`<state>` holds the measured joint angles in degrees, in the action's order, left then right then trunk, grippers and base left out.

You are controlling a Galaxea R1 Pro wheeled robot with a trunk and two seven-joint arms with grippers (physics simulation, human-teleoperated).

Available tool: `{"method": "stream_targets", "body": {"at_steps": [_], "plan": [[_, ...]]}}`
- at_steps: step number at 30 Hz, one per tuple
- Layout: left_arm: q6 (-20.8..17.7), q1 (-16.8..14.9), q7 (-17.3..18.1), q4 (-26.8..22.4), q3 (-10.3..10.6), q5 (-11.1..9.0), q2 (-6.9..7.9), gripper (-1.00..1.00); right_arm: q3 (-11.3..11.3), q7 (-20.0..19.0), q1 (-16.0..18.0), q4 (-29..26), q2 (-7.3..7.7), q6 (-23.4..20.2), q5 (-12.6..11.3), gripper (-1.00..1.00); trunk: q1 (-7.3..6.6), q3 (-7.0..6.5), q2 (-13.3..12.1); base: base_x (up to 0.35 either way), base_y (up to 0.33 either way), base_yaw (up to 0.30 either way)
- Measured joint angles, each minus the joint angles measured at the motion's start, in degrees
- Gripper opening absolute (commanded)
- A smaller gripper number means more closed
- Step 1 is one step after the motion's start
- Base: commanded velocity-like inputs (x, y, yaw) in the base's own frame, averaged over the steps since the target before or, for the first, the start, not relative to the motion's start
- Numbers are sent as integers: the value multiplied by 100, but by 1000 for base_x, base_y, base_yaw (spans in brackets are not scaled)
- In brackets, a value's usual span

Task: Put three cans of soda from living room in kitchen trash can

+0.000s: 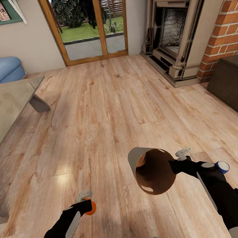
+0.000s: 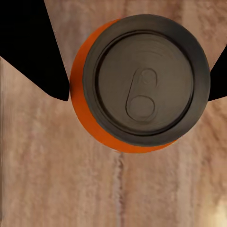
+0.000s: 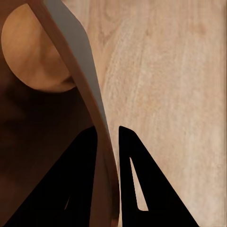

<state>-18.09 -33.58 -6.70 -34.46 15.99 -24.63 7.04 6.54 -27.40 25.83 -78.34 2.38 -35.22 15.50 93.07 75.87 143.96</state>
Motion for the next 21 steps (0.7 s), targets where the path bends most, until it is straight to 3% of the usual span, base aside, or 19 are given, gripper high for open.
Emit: {"method": "stream_targets", "body": {"at_steps": [14, 16, 18, 21], "plan": [[-61, -6, 26, -73, 19, -20, 8, -100, 4, 0, 0, -1, 0, -7, -9, -100, -36, -310, -19, 0, 0, 0], [-204, -11, 31, -121, 18, -26, 8, -100, 2, -2, 0, -1, 0, -10, -17, -100, -41, -354, -21, 0, 0, 0], [-646, -13, 35, -595, 12, -49, 30, -100, 2, -7, 0, 7, 0, -23, -42, -100, -47, -399, -24, 0, 0, 0], [-1018, -11, 35, -1156, 0, -66, 45, -100, 0, -6, -1, 2, 0, -115, -18, -100, -55, -466, -28, 0, 0, 0]]}}
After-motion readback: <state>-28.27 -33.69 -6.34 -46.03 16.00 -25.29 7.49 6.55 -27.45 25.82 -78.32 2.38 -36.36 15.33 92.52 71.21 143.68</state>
